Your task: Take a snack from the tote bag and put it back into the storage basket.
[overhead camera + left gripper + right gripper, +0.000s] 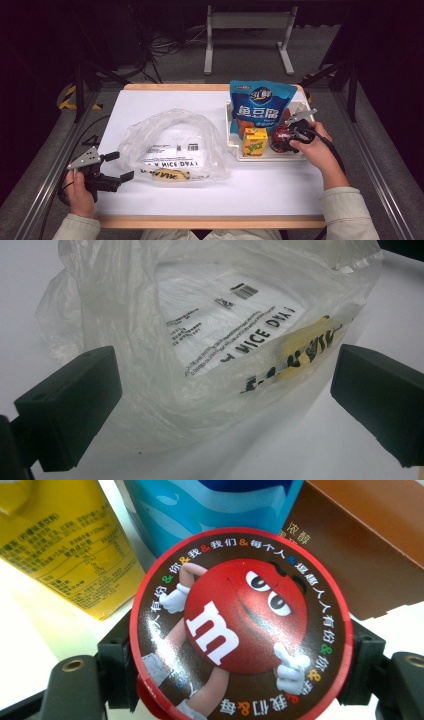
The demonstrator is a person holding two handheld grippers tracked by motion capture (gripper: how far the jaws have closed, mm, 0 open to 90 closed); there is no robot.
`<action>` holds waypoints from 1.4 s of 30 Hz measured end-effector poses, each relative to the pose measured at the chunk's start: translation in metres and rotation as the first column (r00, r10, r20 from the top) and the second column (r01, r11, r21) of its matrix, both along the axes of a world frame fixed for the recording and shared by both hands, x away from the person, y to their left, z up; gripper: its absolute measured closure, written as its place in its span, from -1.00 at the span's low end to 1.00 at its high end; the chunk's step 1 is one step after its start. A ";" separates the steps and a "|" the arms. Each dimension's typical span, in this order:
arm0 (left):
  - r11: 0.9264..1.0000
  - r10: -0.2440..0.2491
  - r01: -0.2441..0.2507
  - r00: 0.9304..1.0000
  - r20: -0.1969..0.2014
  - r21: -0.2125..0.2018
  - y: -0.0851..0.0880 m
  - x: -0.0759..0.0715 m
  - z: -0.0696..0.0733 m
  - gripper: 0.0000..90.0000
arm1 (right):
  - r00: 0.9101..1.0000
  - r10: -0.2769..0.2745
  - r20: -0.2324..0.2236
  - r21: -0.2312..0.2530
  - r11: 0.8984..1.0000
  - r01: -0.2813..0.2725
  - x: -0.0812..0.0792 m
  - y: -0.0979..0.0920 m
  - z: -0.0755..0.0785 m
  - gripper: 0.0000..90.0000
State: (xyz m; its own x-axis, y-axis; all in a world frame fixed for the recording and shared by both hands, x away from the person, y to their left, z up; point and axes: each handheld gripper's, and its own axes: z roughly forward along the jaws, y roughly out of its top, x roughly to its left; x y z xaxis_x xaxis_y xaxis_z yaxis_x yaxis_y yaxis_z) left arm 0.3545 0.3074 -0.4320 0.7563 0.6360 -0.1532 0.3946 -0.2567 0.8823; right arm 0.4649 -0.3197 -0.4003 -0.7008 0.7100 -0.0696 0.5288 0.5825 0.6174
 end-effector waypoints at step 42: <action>1.000 0.000 0.000 1.000 0.001 -0.004 0.000 -0.001 0.000 -0.99 | 0.976 -0.054 0.210 0.211 0.977 0.009 -0.088 0.007 0.054 -0.73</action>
